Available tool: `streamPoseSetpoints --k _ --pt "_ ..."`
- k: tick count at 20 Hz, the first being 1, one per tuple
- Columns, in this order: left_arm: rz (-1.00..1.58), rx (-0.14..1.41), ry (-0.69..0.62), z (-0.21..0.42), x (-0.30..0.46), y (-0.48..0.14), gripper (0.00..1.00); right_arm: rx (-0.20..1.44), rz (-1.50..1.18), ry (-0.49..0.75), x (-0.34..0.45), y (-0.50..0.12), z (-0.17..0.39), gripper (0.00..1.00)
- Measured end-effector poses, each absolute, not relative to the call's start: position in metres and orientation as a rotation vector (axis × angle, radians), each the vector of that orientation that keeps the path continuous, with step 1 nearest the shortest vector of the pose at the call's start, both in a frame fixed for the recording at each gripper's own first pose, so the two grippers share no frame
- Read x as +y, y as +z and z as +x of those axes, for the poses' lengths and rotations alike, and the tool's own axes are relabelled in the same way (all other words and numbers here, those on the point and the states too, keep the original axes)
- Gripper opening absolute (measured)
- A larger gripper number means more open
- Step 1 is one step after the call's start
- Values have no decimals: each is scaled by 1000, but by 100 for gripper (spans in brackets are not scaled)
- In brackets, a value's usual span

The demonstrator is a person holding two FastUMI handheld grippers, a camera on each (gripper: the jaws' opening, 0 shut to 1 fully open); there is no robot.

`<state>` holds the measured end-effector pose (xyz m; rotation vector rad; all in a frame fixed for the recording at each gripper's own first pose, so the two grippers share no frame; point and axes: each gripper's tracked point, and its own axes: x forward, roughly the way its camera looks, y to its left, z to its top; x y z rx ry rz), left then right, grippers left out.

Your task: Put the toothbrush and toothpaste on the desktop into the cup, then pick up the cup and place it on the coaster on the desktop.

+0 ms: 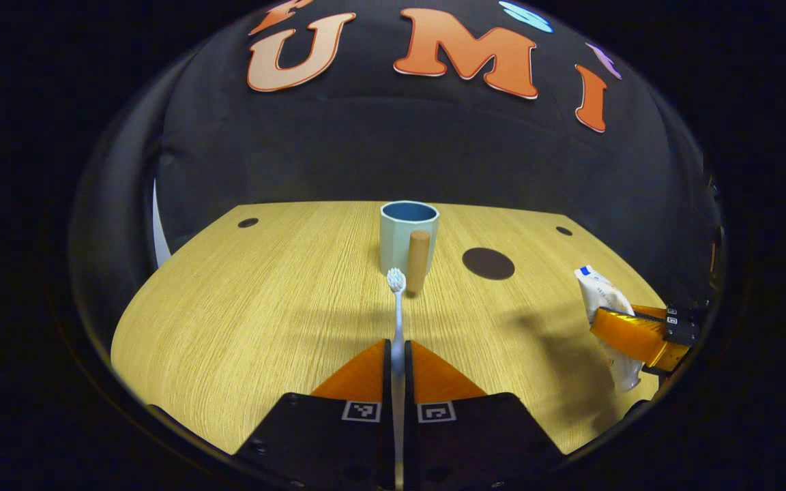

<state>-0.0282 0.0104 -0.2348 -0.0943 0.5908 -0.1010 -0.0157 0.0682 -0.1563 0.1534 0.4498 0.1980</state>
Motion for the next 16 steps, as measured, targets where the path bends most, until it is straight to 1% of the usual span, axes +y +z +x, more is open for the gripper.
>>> streamPoseSetpoints --k 5,9,11,13,16 --pt "-76 451 -104 -2 12 -211 5 387 148 228 72 -137 -12 8" --pt "-35 348 -88 24 18 -196 5 334 141 234 79 -115 3 8" --pt "-37 336 -71 34 20 -192 5 307 137 227 77 -107 7 8" --pt "-52 314 -81 41 15 -186 5 291 132 226 78 -103 8 8" --pt "-44 241 -73 59 16 -169 5 283 113 228 77 -102 9 8"
